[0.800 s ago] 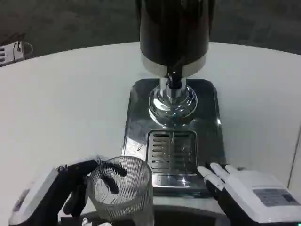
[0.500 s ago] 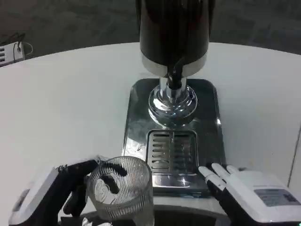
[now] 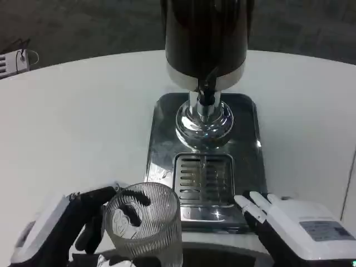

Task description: Grasp the cup under the faucet to collect the drink, then remove the cup.

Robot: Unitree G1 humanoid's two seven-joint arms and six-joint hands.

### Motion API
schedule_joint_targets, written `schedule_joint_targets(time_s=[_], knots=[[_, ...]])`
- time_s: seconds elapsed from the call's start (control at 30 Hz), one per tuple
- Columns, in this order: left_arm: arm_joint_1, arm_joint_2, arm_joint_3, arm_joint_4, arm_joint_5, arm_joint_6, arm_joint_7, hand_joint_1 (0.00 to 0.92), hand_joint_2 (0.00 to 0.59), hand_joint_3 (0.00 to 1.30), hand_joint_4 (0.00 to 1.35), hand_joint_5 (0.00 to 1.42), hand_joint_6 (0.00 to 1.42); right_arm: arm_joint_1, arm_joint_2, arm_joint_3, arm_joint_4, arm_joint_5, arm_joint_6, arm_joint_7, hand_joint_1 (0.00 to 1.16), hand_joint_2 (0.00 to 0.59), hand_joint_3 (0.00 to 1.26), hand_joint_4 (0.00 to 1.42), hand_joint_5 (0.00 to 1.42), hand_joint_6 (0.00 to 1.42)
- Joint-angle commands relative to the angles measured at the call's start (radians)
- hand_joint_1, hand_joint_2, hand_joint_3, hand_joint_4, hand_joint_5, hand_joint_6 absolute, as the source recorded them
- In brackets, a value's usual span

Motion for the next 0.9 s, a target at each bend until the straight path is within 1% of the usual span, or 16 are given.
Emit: schedule_joint_targets(time_s=[0.03,0.37,0.57,0.9], knots=[[-0.013,-0.004,0.002,0.01,-0.012,-0.018,0.001,0.512,0.0,0.98,1.1,1.34,1.42,-0.004,0.003,-0.007,0.005,0.01,-0.004,0.004,0.58,0.441,0.06,0.0,0.0,0.0],[-0.056,-0.017,0.01,0.054,0.015,-0.005,0.025,0.512,0.0,0.98,1.1,1.34,1.42,-0.018,0.005,-0.011,0.011,0.009,-0.005,-0.003,0.58,0.441,0.06,0.0,0.0,0.0],[-0.133,-0.03,0.001,0.119,0.071,-0.003,0.061,0.512,0.0,0.99,1.1,1.34,1.42,-0.015,0.01,-0.013,0.007,0.013,-0.002,-0.005,0.58,0.441,0.06,0.0,0.0,0.0],[-0.331,-0.021,-0.026,0.307,0.192,0.002,0.168,0.512,0.0,0.99,1.1,1.34,1.42,-0.006,0.008,-0.023,0.0,0.034,-0.003,-0.014,0.58,0.444,0.06,0.0,0.0,0.0]])
